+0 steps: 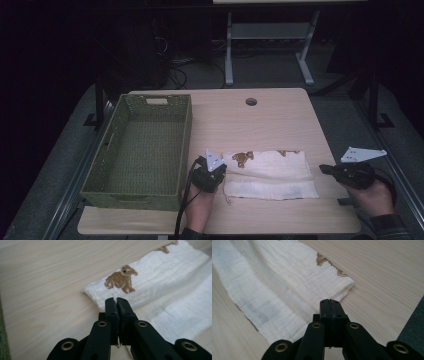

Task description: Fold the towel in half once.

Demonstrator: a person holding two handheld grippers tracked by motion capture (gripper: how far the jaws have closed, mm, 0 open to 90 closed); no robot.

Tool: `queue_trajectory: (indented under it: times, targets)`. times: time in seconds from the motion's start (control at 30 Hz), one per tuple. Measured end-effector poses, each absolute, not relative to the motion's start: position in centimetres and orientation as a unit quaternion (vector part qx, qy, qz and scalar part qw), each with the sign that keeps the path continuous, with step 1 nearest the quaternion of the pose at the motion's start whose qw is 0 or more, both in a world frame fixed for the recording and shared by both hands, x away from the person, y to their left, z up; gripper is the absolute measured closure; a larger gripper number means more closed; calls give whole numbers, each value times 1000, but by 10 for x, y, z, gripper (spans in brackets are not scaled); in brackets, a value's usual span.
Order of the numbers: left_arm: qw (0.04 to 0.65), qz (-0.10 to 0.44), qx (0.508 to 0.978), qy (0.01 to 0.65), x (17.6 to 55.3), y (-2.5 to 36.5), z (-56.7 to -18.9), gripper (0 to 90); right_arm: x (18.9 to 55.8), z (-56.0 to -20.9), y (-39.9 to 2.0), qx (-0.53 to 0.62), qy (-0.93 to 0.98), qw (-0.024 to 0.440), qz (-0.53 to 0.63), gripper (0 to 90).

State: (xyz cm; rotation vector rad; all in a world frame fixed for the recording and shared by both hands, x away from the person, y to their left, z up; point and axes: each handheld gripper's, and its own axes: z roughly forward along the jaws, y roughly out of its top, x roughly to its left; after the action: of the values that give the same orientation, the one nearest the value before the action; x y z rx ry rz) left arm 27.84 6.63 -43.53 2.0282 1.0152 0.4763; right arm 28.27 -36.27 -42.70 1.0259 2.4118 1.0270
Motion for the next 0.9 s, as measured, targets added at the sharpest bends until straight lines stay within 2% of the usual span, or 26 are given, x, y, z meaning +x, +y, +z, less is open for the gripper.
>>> queue_trajectory:
  times: [0.13,0.23,0.53,0.63,0.7,0.9]
  targets:
    - [399,181,805,400,275,64,-441,875,280,-432,-360,358,850,143,359,893]
    - [397,176,808,399,275,62,-445,874,282,-438,-355,351,855,119,362,816]
    - [396,170,810,398,276,61,-447,873,287,-455,-338,338,874,67,342,679]
    - [397,170,809,399,276,61,-448,873,287,-456,-337,336,879,69,331,755]
    - [397,169,809,400,277,61,-448,873,287,-458,-337,337,882,73,321,853]
    - [410,164,804,398,273,63,-443,873,283,-451,-338,336,879,78,329,882]
